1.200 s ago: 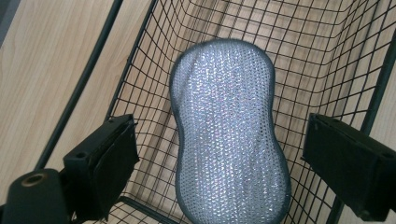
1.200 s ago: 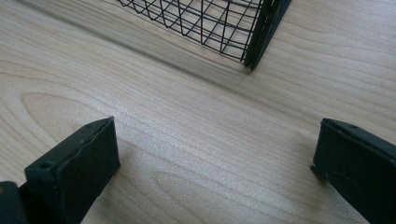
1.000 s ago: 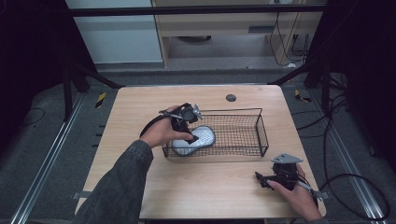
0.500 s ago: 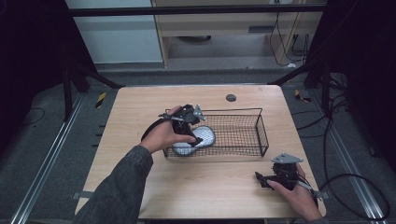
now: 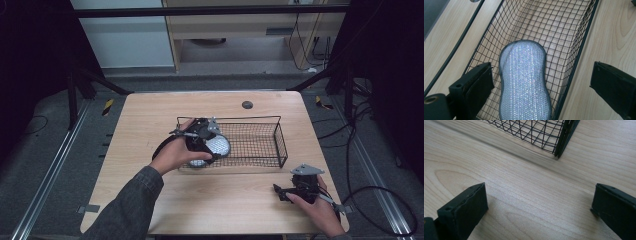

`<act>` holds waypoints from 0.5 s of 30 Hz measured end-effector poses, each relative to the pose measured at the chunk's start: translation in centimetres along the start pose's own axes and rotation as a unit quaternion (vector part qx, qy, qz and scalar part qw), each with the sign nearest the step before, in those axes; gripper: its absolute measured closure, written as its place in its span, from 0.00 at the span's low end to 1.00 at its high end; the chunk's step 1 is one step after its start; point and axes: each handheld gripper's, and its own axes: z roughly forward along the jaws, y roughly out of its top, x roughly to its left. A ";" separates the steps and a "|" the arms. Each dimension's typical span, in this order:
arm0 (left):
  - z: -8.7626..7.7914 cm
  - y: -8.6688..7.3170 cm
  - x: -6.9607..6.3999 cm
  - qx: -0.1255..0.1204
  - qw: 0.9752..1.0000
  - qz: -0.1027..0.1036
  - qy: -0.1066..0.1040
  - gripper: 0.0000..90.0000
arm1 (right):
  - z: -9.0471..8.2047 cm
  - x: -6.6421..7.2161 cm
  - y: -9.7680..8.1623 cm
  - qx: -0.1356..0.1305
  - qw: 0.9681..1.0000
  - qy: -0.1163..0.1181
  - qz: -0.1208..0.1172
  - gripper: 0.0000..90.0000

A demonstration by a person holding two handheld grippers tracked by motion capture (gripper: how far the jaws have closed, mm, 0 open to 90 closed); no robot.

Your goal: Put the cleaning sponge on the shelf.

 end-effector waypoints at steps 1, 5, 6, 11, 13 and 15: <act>-0.1 0.0 -0.1 -0.003 1.000 -0.001 0.001 0.04 | 0.0 0.0 0.0 0.000 1.000 0.000 0.000 0.00; -0.4 -0.1 -0.7 -0.013 1.000 -0.008 0.006 0.04 | 0.0 0.0 0.0 0.000 1.000 0.000 0.000 0.00; -0.4 -0.1 -0.7 -0.013 1.000 -0.008 0.006 0.04 | 0.0 0.0 0.0 0.000 1.000 0.000 0.000 0.00; -0.8 -0.1 -1.8 -0.027 1.000 -0.014 0.007 0.04 | 0.0 0.0 0.0 0.000 1.000 -0.001 0.000 0.00; -0.9 -0.2 -2.2 -0.030 0.999 -0.016 0.009 0.04 | 0.0 0.0 0.0 0.000 1.000 -0.001 0.001 0.00; -1.0 -0.5 -2.5 -0.031 0.999 -0.022 0.013 0.05 | 0.0 0.0 0.0 0.000 1.000 -0.002 0.001 0.00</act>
